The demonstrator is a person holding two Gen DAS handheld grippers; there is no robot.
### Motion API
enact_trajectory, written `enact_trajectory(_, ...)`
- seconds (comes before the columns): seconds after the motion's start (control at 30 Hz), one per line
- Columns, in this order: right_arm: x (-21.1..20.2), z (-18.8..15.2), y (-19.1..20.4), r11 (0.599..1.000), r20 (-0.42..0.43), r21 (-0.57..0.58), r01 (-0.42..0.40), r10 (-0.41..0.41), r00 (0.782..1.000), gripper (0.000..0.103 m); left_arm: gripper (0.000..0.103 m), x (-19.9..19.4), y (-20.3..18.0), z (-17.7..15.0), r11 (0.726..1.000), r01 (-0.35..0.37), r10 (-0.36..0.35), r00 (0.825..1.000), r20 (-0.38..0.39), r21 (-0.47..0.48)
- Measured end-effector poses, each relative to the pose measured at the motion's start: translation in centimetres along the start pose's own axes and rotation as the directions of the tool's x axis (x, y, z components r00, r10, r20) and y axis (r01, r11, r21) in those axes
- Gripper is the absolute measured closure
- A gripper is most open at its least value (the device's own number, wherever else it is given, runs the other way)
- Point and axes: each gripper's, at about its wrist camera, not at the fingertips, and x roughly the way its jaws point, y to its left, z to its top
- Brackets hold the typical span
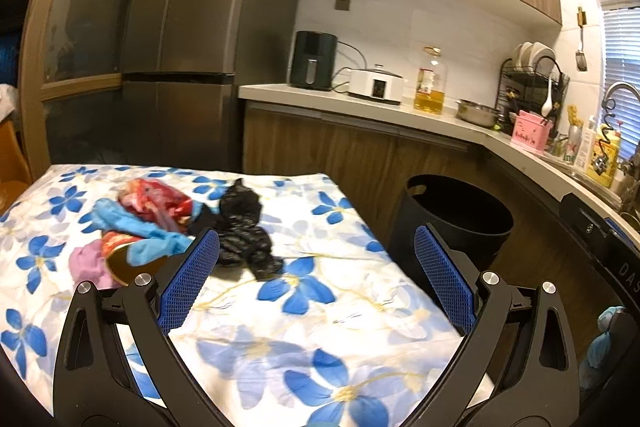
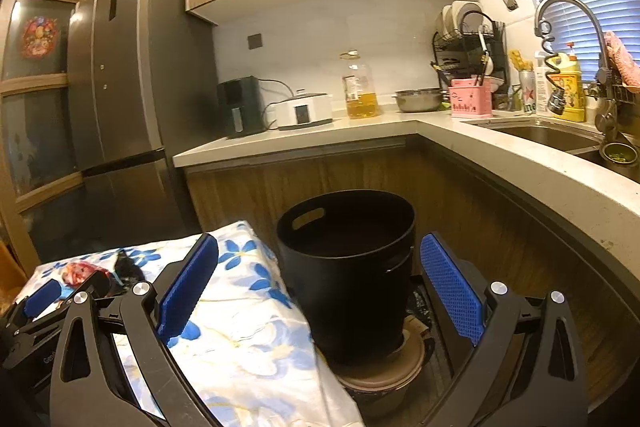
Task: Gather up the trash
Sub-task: 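Move both tools back from the bin toward the trash pile, then grasp the pink glove with the left tool while the right tool grasps the red paper cup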
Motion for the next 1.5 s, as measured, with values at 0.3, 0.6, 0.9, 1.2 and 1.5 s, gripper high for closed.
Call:
enact_trajectory(0.3,-0.4,-1.0,2.4,0.997,-0.012,-0.008,-0.074,0.074,0.997,0.006,0.007,-1.6,3.9,-0.9,0.997,-0.080,0.080,0.997,0.013,-0.021)
enact_trajectory(0.6,0.0,-1.9,4.8,0.992,-0.038,-0.028,-0.119,0.118,0.992,0.006,0.007,-2.5,8.0,-1.9,0.988,-0.146,0.147,0.989,0.011,-0.056)
enact_trajectory(0.9,0.8,-3.2,6.8,0.985,-0.062,-0.035,-0.166,0.164,0.984,0.008,0.007,-2.6,12.4,-3.3,0.965,-0.249,0.249,0.968,-0.019,-0.086)
enact_trajectory(1.2,2.2,-4.9,9.9,0.972,-0.109,-0.045,-0.232,0.226,0.968,0.011,0.007,-2.3,16.5,-4.0,0.928,-0.357,0.355,0.934,-0.035,-0.103)
enact_trajectory(1.5,3.5,-5.9,13.9,0.950,-0.137,-0.068,-0.305,0.294,0.946,0.017,0.016,-0.2,18.8,-4.1,0.920,-0.374,0.359,0.924,-0.128,-0.115)
